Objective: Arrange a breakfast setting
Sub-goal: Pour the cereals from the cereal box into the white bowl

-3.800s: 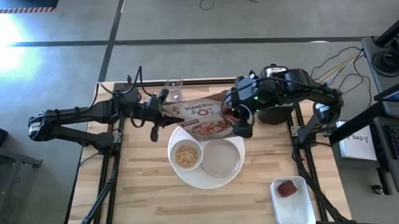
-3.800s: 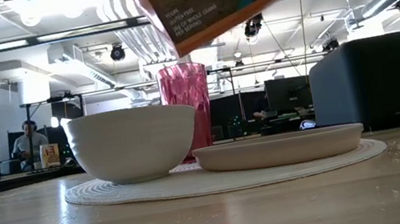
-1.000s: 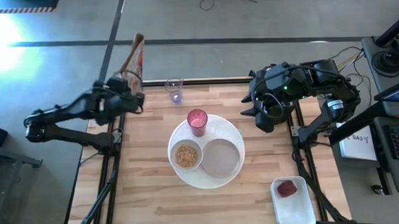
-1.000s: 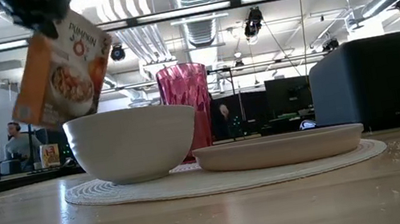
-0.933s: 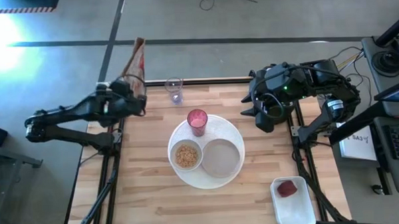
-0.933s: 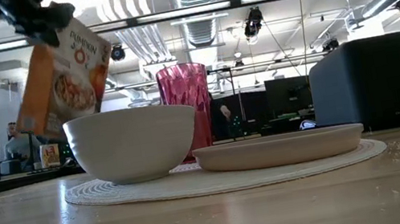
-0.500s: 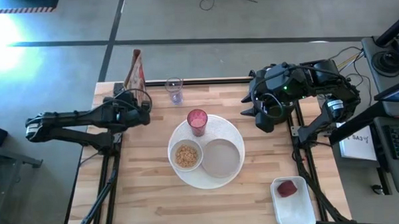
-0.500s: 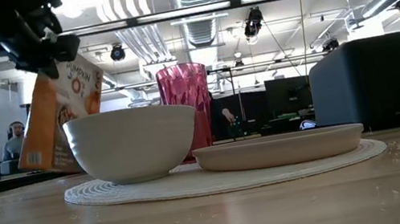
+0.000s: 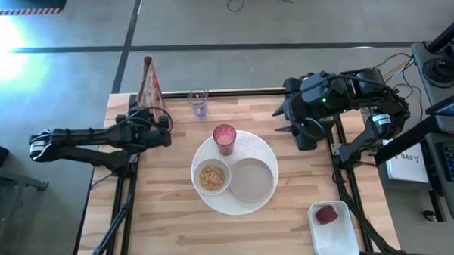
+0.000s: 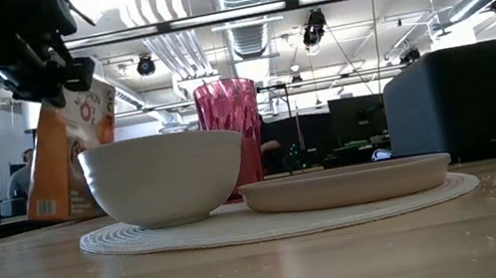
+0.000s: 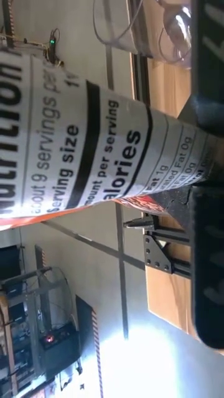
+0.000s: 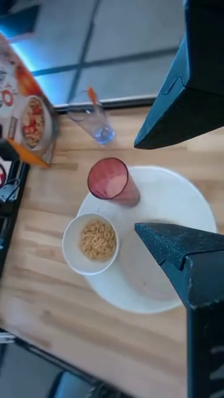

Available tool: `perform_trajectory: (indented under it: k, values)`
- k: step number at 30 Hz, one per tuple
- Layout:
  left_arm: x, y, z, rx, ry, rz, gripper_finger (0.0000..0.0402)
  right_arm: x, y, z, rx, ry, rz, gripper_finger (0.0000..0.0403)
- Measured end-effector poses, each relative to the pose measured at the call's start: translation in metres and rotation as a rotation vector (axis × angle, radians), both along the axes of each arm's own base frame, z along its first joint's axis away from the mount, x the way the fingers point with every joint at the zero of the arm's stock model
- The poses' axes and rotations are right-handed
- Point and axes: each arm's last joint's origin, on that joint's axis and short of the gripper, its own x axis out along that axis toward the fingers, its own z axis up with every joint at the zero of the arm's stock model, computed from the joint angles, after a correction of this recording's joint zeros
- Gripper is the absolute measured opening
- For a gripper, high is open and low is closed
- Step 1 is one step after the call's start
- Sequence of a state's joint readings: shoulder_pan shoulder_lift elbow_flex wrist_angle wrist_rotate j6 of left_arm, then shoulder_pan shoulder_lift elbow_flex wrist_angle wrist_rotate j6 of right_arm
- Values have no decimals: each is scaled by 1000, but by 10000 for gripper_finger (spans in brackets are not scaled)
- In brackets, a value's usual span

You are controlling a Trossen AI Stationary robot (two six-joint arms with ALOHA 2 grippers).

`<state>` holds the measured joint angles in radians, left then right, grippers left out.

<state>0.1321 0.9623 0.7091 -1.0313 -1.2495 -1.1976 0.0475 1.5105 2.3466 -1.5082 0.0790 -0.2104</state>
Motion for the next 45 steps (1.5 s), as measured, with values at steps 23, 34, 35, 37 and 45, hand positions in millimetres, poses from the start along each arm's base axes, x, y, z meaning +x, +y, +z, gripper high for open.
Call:
perform_trajectory:
  k: [23,34,35,37,45]
  values:
    - [-2,1,-6,-63,29,-11,10,15,1,-8,113,27,-109,194]
    - [-9,0,-8,-88,117,-11,99,30,1,-16,109,60,-111,194]
    - [-10,0,-8,-91,134,-11,112,32,2,-18,107,66,-111,194]
    - [-11,-1,-5,-93,146,-10,141,36,2,-20,108,71,-112,194]
    - [-12,-1,19,-109,118,-1,257,57,3,-32,104,100,-112,194]
